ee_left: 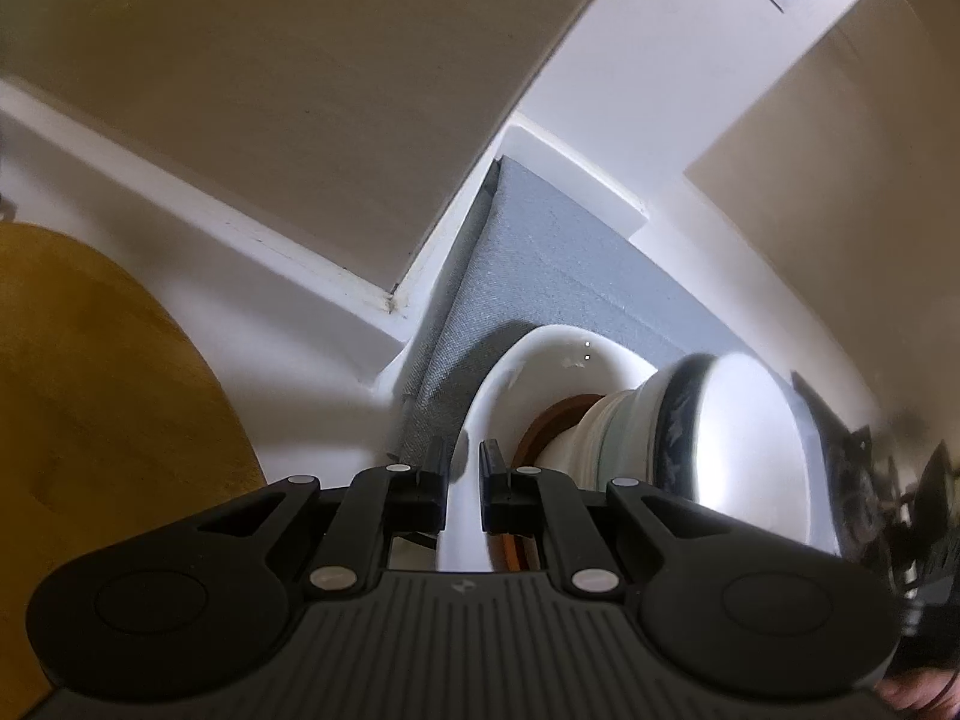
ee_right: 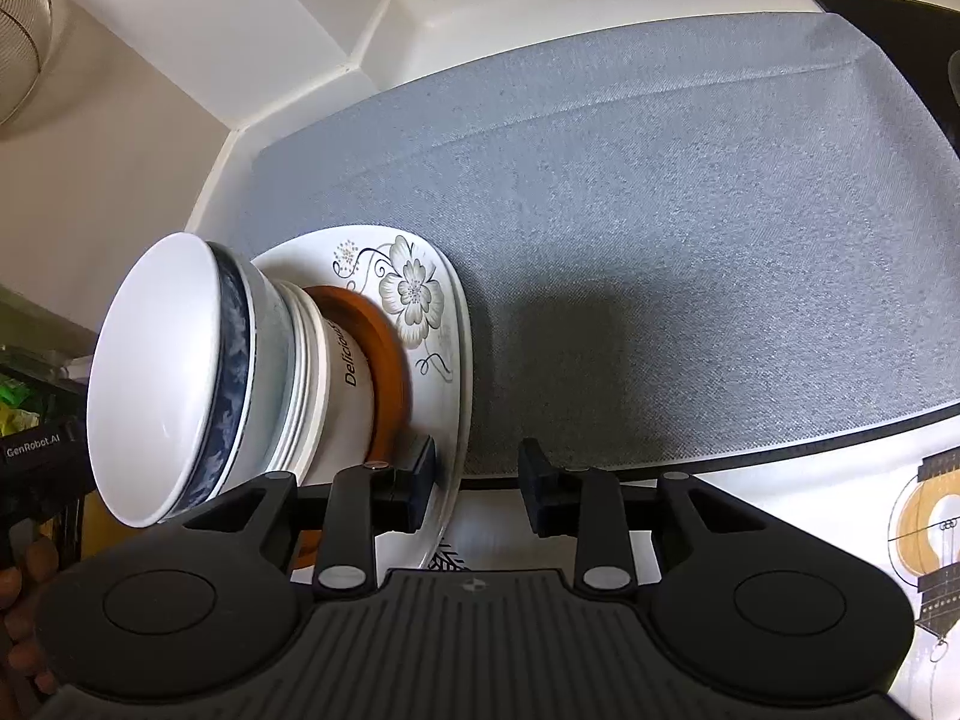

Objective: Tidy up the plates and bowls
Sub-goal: 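Lower the bowl stack onto the orange plate with the left gripper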

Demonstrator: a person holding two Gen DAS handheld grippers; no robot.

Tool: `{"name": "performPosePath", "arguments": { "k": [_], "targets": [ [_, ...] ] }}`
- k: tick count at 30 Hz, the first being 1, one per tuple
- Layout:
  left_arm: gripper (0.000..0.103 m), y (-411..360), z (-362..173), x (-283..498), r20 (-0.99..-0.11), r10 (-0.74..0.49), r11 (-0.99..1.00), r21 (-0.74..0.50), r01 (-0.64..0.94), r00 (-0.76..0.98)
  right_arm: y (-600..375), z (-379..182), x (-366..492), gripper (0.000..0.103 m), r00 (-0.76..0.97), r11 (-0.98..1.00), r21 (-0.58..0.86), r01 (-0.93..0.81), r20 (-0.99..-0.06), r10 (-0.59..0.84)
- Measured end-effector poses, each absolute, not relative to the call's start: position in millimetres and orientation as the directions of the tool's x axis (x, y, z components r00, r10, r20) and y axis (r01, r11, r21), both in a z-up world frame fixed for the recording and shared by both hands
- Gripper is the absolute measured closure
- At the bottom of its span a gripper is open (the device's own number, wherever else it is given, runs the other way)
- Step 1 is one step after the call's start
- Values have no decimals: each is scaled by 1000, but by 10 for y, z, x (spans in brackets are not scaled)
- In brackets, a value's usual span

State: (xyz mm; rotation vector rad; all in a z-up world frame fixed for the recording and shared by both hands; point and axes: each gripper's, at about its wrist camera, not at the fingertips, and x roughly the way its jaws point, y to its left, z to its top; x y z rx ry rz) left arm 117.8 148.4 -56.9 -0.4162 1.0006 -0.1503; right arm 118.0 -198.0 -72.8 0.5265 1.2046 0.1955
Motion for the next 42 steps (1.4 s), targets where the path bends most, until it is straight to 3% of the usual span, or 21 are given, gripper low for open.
{"name": "performPosePath", "arguments": {
  "k": [11, 13, 18, 36, 42],
  "targets": [
    [91, 1445, -780, 1330, -796, -375, 899, -437, -24, 475, -1916, -848, 1195, 71, 323, 832, 539, 134, -817, 477],
    [91, 1435, -778, 1328, -798, -373, 902, -430, -14, 473, -1930, -862, 1194, 83, 322, 813, 567, 132, -800, 506],
    [90, 1284, -723, 1294, -817, -336, 929, -370, 21, 469, -1952, -855, 1156, 83, 348, 809, 572, 135, -792, 501],
    [90, -194, -785, 1454, -795, -430, 902, -391, 181, 428, -3091, -784, 949, 87, 455, 822, 475, 313, -835, 309],
    [90, -330, -831, 1503, -787, -468, 883, -429, 188, 401, -3394, -796, 937, 86, 479, 825, 457, 333, -836, 270]
  ]
}}
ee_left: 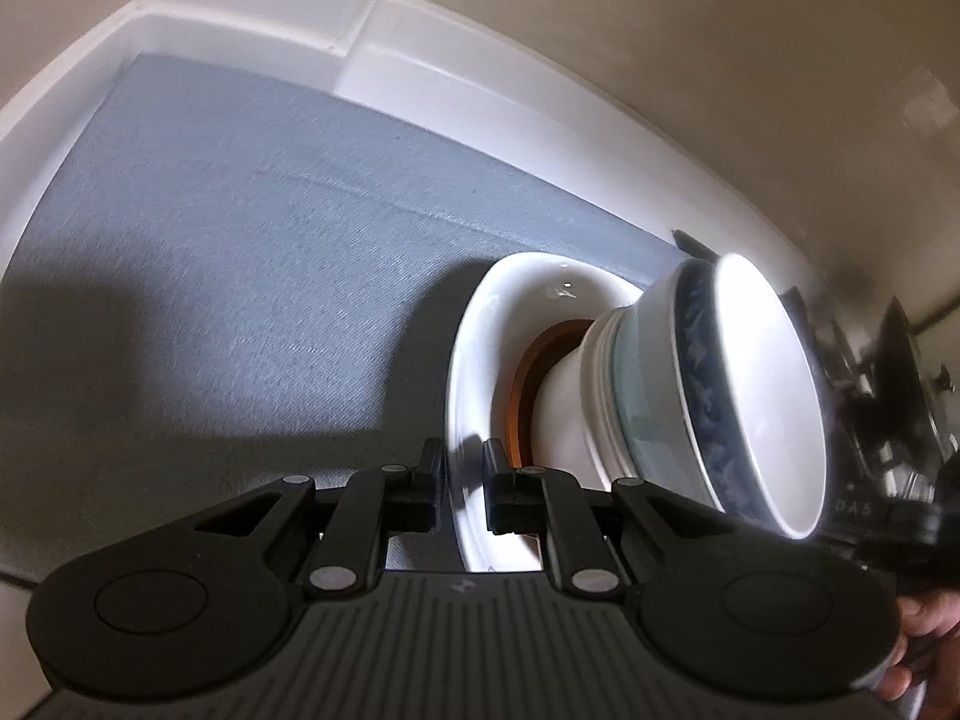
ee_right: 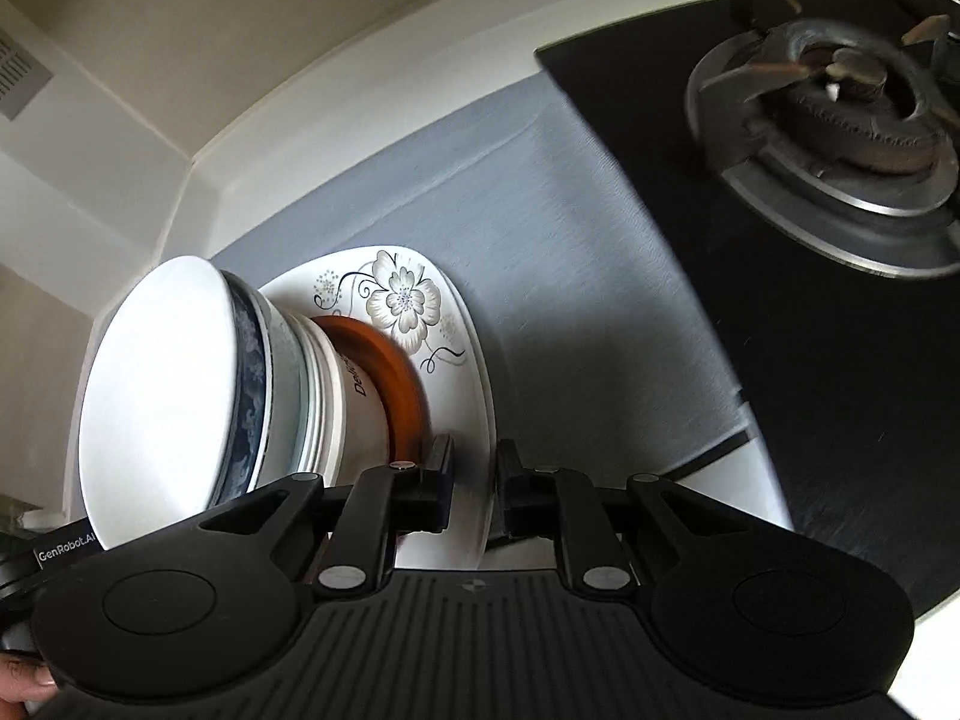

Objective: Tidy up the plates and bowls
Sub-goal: 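Lower the bowl stack onto the orange plate with the left gripper, then open the left gripper and withdraw from the bowl stack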

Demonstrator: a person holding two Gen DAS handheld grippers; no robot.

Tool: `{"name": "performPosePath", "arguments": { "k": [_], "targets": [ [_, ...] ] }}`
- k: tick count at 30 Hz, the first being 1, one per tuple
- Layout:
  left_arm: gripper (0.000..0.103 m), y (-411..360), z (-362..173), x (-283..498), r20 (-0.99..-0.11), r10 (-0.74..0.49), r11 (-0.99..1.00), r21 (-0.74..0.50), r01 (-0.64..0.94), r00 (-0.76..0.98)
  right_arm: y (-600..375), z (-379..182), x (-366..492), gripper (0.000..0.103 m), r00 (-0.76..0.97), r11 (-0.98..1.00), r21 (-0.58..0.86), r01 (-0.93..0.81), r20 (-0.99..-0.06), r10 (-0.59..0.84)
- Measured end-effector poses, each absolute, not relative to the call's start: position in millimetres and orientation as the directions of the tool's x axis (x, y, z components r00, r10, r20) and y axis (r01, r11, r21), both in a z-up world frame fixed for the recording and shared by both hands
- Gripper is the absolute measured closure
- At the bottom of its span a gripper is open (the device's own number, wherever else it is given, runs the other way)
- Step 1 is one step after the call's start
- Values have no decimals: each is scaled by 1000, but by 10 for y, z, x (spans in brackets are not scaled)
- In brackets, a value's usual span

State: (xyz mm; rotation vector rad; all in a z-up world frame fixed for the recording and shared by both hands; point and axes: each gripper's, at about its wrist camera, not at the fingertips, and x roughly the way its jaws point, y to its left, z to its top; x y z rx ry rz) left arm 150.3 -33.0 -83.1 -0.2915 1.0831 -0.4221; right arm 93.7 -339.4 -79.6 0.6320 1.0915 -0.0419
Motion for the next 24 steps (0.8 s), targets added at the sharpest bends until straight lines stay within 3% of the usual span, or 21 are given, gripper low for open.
{"name": "performPosePath", "arguments": {
  "k": [3, 8, 10, 24],
  "targets": [
    [89, -279, -839, 1484, -785, -474, 880, -435, 188, 400, -3405, -771, 813, 70, 459, 825, 435, 361, -853, 249],
    [89, -321, -864, 1396, -785, -492, 871, -435, 231, 376, -3274, -761, 673, 70, 456, 841, 437, 319, -849, 267],
    [89, -349, -855, 1364, -788, -480, 877, -413, 246, 387, -3238, -755, 655, 78, 466, 842, 443, 308, -842, 273],
    [88, -520, -816, 1267, -792, -467, 881, -380, 283, 393, -3345, -614, 597, 88, 479, 853, 397, 339, -853, 207]
  ]
}}
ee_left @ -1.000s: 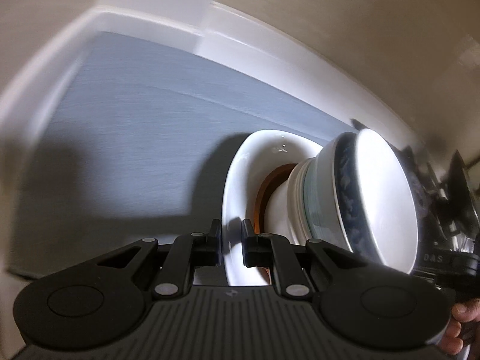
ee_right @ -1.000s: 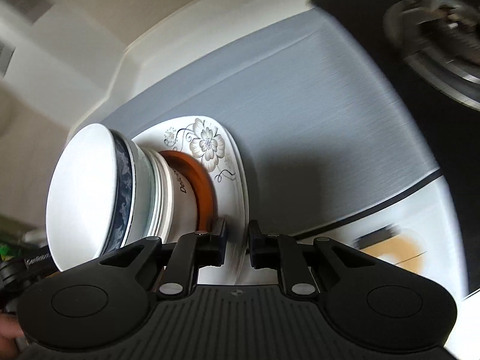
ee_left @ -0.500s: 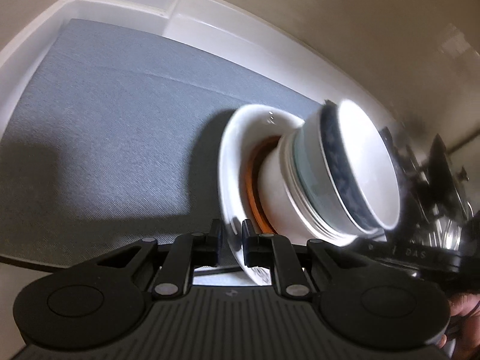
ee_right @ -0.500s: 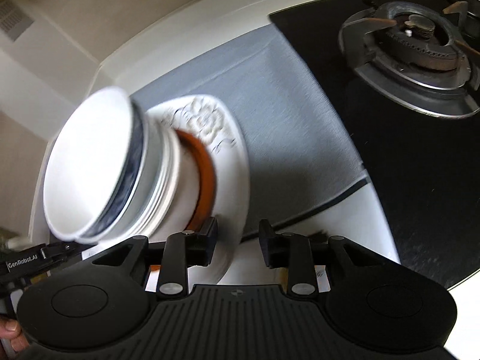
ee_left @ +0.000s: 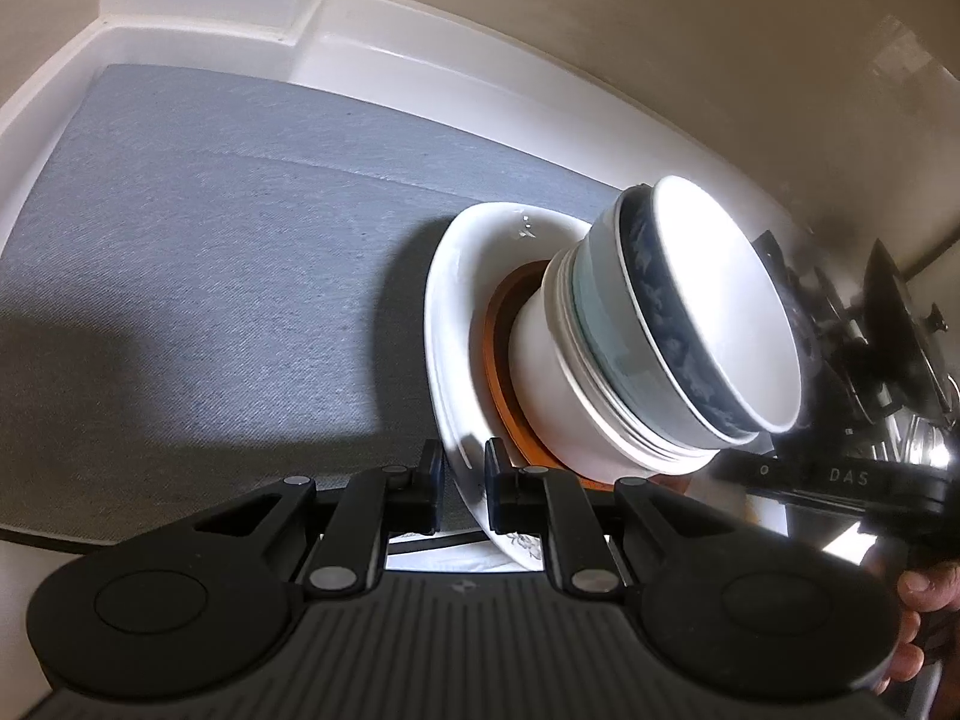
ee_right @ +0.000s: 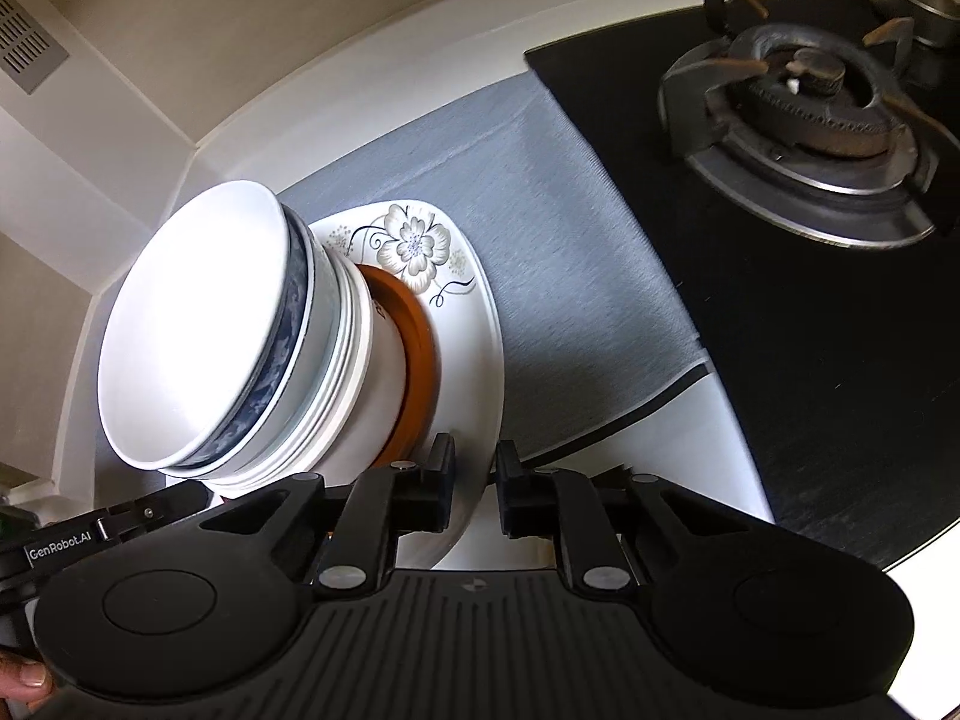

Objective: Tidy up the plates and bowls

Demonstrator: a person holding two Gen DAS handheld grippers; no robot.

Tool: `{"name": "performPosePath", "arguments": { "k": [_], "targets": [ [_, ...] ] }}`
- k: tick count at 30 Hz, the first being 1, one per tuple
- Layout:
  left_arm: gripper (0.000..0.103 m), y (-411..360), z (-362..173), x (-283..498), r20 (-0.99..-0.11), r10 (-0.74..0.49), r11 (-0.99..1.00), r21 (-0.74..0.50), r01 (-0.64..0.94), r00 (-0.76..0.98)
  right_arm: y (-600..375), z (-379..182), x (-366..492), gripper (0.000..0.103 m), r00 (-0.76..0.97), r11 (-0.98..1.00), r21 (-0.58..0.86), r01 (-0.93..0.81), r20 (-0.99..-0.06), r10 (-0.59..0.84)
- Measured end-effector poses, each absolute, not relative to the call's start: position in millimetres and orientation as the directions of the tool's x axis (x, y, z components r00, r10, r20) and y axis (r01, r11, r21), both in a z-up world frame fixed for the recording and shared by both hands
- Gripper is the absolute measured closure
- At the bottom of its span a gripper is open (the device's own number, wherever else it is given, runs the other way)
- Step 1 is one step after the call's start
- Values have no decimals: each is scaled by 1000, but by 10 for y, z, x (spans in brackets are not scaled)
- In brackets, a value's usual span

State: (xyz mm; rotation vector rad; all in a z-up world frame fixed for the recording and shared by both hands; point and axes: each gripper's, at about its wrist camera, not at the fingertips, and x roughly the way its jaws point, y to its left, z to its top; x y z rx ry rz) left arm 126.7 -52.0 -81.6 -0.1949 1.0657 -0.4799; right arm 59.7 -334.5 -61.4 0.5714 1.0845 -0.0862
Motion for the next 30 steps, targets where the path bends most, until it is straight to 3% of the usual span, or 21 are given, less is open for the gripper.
{"name": "performPosePath", "arguments": {
  "k": [5, 7, 8, 9, 10, 11, 15, 17, 19, 21, 30],
  "targets": [
    [85, -472, -786, 1260, -796, -457, 886, -366, 284, 397, -3285, -593, 647, 85, 463, 883, 344, 318, -869, 171],
    [63, -470, -716, 1218, -810, -410, 907, -313, 282, 420, -3234, -555, 629, 83, 463, 897, 312, 315, -875, 142],
    [43, -462, -670, 1195, -816, -382, 918, -281, 279, 435, -3205, -531, 614, 80, 463, 904, 295, 311, -877, 126],
    [31, -456, -619, 1167, -817, -354, 929, -249, 275, 455, -3179, -504, 595, 66, 464, 910, 278, 308, -879, 111],
    [26, -440, -561, 1135, -815, -333, 936, -225, 271, 474, -3158, -476, 581, 49, 466, 915, 259, 308, -880, 91],
    [20, -430, -510, 1107, -812, -322, 939, -210, 272, 487, -3134, -438, 560, 44, 468, 921, 235, 311, -881, 66],
    [14, -392, -273, 977, -792, -303, 944, -172, 283, 530, -3040, -258, 452, 41, 484, 940, 178, 290, -875, 16],
    [1, -387, -166, 922, -785, -286, 949, -153, 275, 550, -2986, -144, 387, 33, 507, 948, 158, 277, -862, -5],
    [0, -389, -51, 870, -762, -281, 953, -148, 266, 583, -2934, -45, 349, 16, 524, 952, 147, 269, -852, -16],
    [0, -407, 42, 848, -751, -292, 950, -153, 273, 592, -2882, 54, 340, 11, 538, 955, 150, 256, -843, -11],
    [0, -698, 92, 790, -788, -255, 943, -76, 323, 561, -2689, 371, 474, 1, 529, 970, 107, 220, -848, -27]
  ]
}}
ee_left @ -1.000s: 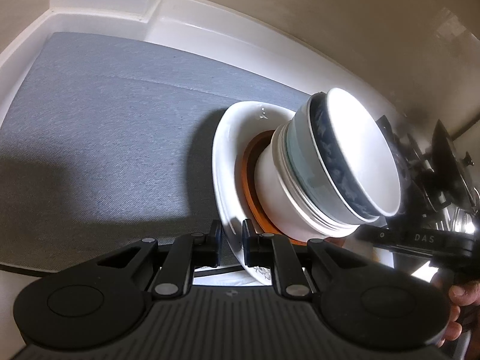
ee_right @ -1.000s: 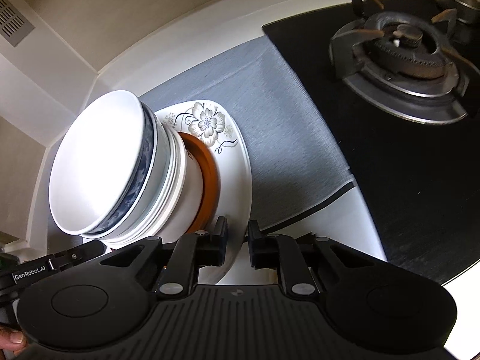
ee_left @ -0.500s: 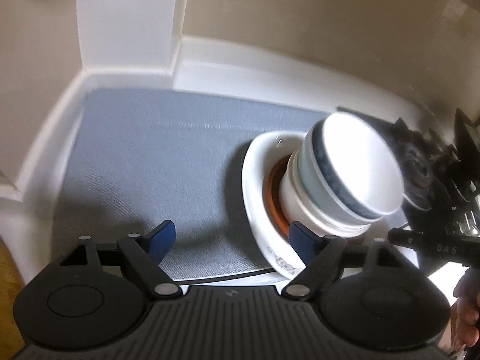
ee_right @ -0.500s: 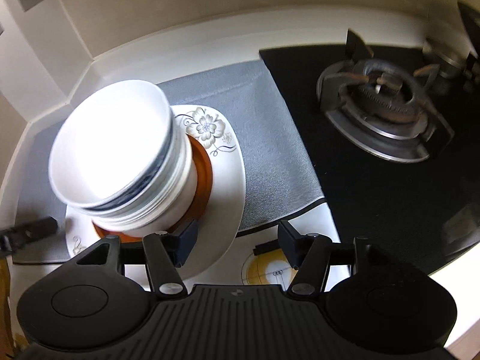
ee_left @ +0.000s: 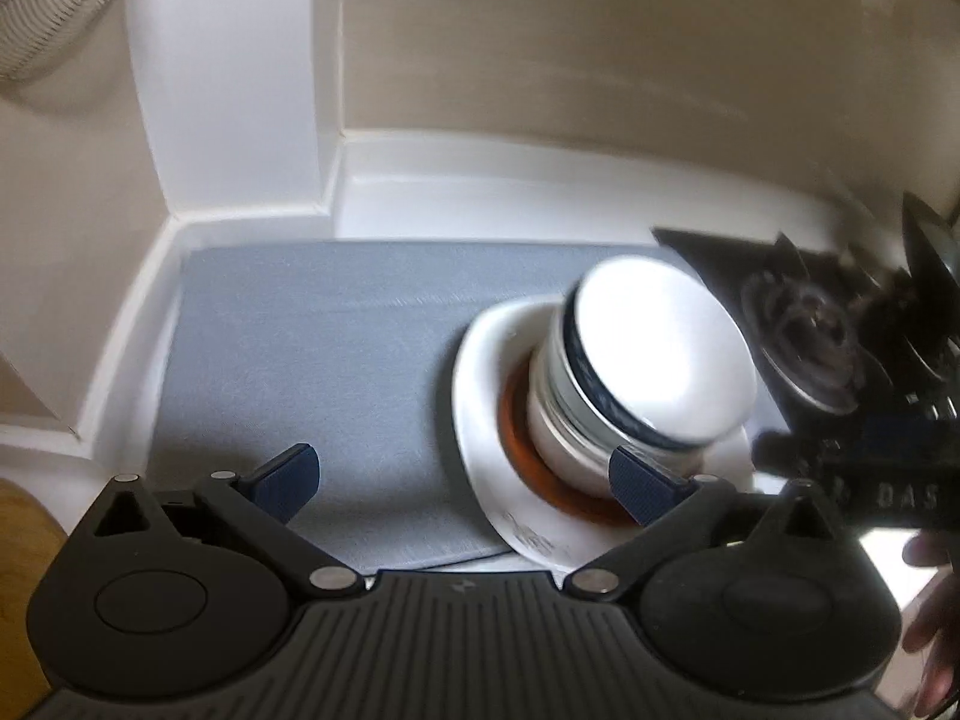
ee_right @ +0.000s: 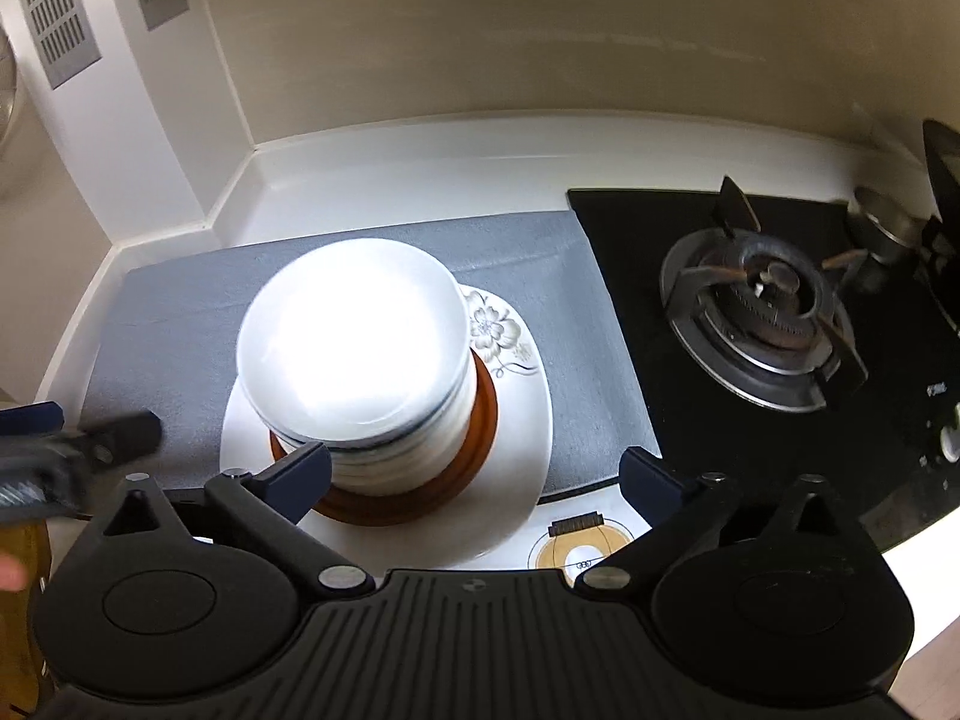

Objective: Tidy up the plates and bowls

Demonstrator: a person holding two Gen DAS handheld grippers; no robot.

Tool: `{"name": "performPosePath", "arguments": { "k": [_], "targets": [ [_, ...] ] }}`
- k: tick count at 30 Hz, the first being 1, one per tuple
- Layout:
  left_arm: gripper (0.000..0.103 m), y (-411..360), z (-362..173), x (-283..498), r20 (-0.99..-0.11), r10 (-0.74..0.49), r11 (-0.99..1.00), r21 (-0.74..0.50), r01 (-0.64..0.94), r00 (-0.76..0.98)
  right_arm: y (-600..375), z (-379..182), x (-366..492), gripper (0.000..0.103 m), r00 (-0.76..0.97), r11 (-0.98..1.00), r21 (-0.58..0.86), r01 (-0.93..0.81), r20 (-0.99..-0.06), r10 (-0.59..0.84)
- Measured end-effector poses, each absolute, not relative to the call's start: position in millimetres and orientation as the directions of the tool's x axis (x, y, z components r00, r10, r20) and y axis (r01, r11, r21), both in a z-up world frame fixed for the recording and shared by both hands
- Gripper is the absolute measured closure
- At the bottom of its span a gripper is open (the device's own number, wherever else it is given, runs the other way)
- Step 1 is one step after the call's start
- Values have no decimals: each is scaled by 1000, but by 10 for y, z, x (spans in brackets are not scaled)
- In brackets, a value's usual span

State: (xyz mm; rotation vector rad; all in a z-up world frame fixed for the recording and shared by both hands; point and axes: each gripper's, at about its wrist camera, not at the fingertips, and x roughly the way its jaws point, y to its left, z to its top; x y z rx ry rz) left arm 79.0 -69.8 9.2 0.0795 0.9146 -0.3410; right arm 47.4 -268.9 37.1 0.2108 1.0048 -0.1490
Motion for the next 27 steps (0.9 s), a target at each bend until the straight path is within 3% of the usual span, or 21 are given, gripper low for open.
{"name": "performPosePath", "arguments": {
  "k": [27],
  "targets": [
    [0, -732, -10, 732, -798, -246, 944, -70, 322, 550, -2614, 340, 454, 0, 469, 965, 42, 260, -879, -88]
  ]
}}
